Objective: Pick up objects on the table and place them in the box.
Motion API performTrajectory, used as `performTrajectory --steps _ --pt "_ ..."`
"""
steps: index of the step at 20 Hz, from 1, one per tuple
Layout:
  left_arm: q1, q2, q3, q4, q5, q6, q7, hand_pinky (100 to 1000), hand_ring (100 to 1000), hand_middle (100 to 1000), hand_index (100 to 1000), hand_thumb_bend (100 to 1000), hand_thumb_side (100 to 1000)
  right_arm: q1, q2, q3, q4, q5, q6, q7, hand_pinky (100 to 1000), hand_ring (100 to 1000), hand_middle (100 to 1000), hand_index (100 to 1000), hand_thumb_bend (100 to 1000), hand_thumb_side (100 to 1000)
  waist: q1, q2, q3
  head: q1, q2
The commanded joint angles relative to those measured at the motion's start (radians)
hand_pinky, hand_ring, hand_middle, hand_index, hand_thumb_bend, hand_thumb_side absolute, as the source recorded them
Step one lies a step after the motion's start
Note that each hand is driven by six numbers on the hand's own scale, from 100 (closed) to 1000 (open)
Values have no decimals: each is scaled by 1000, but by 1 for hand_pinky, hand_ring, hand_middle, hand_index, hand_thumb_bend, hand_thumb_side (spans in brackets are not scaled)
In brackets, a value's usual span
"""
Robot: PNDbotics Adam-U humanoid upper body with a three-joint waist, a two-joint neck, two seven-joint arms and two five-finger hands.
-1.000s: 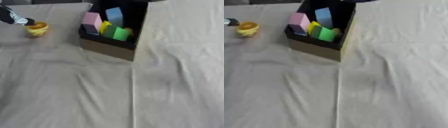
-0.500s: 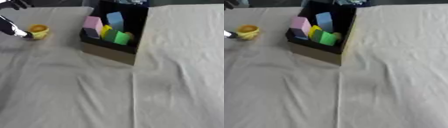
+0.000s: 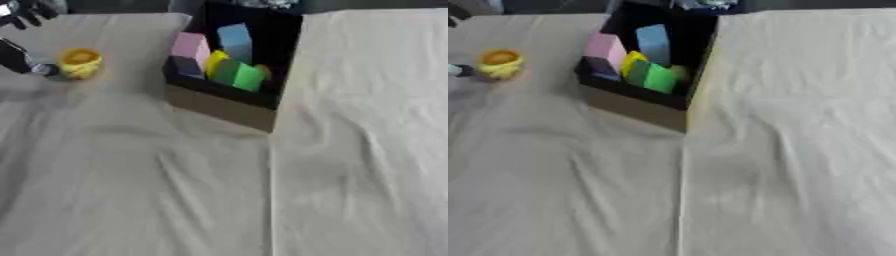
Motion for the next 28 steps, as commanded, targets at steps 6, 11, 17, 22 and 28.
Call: performTrajectory --steps 6,11,17,22,28 --pt "-29 13 19 57 -60 18 18 802 824 818 885 604 100 -15 -12 -1 -15 16 7 -1 860 837 662 738 100 626 -4 11 -12 17 -27" --pt "-33 3 21 77 -110 38 39 792 820 813 877 535 100 -19 -7 3 -15 21 12 1 861 835 659 737 100 627 3 27 -23 25 -34" --pt "-37 -7 31 107 -137 60 64 783 810 803 869 469 100 -22 -1 7 -15 24 19 1 862 834 656 737 100 628 10 39 -28 36 -41" --pt "-41 -13 27 122 -134 68 58 724 746 737 801 288 100 -23 2 7 -15 24 21 -1 862 833 654 737 100 629 11 44 -31 37 -41" --pt "-42 -21 20 123 -165 70 69 586 587 560 638 162 100 -27 6 9 -15 17 24 -2 862 831 652 737 100 631 13 41 -35 38 -41"
